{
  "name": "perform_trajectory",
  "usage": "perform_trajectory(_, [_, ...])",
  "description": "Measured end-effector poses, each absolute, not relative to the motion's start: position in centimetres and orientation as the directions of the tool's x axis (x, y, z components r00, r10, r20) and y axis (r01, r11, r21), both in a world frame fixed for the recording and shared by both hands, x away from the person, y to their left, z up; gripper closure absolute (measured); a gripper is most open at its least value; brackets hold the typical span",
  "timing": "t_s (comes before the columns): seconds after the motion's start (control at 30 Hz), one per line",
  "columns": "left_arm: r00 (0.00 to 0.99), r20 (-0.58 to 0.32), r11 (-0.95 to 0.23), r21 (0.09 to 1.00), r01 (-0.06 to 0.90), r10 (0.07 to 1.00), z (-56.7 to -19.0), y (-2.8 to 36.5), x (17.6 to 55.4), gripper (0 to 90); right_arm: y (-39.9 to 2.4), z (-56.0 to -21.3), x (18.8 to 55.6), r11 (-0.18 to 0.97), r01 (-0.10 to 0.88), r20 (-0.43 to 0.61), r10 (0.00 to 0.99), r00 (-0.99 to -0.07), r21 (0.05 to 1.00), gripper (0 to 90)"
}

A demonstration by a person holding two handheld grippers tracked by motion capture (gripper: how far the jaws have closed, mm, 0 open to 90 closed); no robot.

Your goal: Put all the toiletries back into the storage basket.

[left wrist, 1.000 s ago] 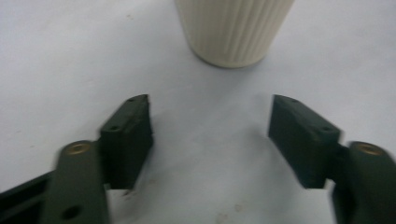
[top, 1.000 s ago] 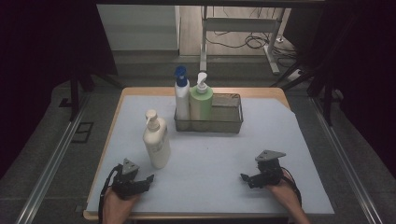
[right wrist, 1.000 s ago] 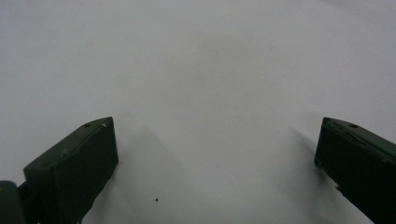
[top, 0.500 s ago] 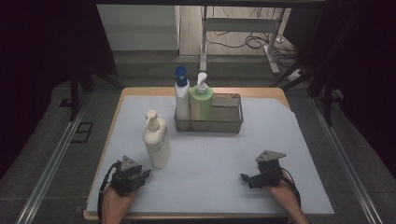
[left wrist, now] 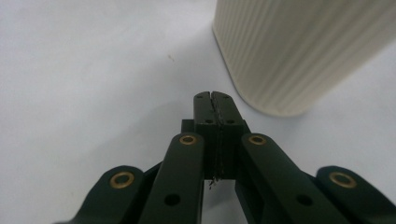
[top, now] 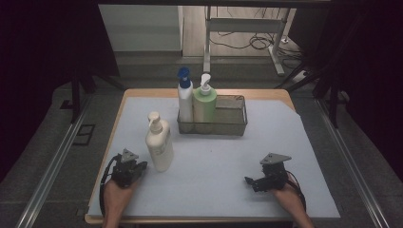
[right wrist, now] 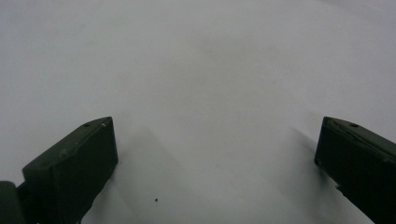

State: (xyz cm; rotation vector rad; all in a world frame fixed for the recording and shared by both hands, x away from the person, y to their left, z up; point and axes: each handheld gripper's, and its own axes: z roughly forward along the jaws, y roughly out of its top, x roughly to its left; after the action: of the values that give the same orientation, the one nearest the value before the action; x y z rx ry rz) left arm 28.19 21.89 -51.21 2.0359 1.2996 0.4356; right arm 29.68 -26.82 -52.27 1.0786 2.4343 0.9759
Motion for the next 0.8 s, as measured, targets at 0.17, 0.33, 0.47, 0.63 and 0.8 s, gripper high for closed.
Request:
perform_trajectory(0.17, [0.444, -0.084, -0.26, 0.708, 0.656, 0.892, -51.3, 21.6, 29.1, 89.4, -26.8, -52.3, 29.7, 0.486, 0.534, -0.003, 0.742, -0.671, 0.692, 0.0])
perform_trajectory(0.33, [0.462, -0.093, -0.262, 0.718, 0.645, 0.882, -51.6, 21.0, 29.8, 89.1, -26.8, -52.3, 29.7, 0.486, 0.534, -0.003, 0.742, -0.671, 0.692, 0.0])
perform_trajectory(0.47, [0.468, -0.078, -0.276, 0.718, 0.639, 0.88, -51.6, 20.4, 30.1, 89.2, -26.8, -52.3, 29.7, 0.486, 0.534, -0.003, 0.742, -0.671, 0.692, 0.0])
perform_trajectory(0.63, [0.47, -0.11, -0.255, 0.721, 0.644, 0.876, -51.6, 20.5, 30.0, 89.4, -26.8, -52.3, 29.7, 0.488, 0.533, -0.005, 0.741, -0.672, 0.691, 0.0])
perform_trajectory(0.8, [0.486, -0.105, -0.272, 0.718, 0.64, 0.867, -51.6, 19.6, 29.8, 89.3, -26.8, -52.2, 29.7, 0.488, 0.538, -0.002, 0.741, -0.671, 0.687, 0.0])
